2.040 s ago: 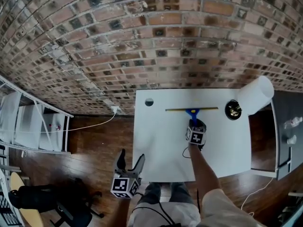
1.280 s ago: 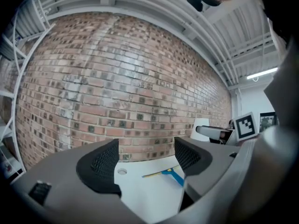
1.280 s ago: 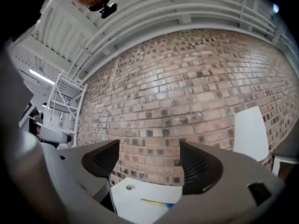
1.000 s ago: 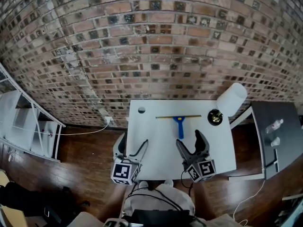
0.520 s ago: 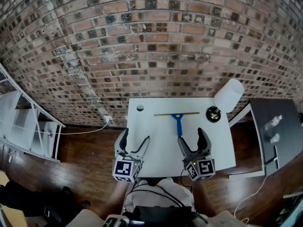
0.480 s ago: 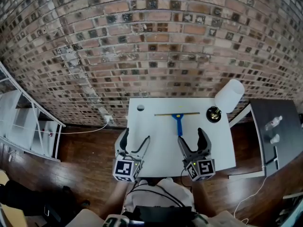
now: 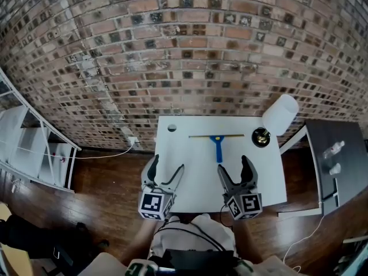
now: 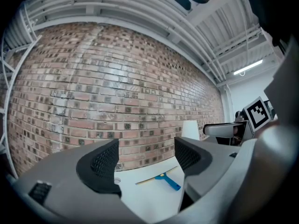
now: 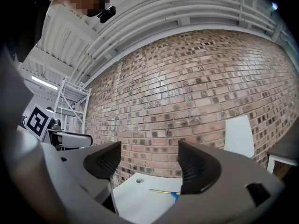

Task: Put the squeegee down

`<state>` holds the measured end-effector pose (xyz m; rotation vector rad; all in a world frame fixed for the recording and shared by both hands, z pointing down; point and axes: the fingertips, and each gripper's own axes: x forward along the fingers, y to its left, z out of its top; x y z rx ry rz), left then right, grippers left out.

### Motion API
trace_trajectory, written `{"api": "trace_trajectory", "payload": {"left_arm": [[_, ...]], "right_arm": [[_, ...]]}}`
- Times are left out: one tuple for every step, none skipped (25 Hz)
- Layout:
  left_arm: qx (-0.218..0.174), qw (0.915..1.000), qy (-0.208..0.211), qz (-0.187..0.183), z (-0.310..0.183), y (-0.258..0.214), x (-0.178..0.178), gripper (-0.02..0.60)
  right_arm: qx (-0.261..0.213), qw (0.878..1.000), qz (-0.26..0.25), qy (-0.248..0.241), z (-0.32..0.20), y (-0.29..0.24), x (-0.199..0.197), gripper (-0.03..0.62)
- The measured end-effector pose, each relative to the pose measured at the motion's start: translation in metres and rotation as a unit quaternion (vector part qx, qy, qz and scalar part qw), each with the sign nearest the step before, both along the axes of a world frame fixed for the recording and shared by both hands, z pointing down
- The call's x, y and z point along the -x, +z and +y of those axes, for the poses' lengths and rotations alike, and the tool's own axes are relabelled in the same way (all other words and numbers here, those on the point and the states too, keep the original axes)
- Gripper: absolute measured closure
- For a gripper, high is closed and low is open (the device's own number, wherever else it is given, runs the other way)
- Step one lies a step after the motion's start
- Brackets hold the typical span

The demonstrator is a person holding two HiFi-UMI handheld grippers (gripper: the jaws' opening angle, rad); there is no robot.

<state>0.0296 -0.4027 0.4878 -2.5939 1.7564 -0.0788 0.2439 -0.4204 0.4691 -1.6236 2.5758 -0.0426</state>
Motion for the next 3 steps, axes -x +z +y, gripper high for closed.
{"api": "trace_trajectory", "payload": {"left_arm": [[-0.001, 1.0, 0.001, -0.001, -0.0001, -0.0003, -0.0012, 0.229], [-0.002, 1.0, 0.001, -0.001, -0.0003, -0.0006, -0.0024, 0.229], [-0.004, 1.0, 0.002, -0.002, -0.0004, -0.001, -0.0036, 0.229]], "right_arm": [[0.0, 1.0, 0.0, 0.0, -0.0003, 0.0004, -0.0009, 0.187], [0.001, 1.0, 0.0, 0.0, -0.0005, 0.0008, -0.0018, 0.187], [0.001, 1.0, -0.001, 0.0, -0.0007, 0.0011, -0.0025, 0.187]]}}
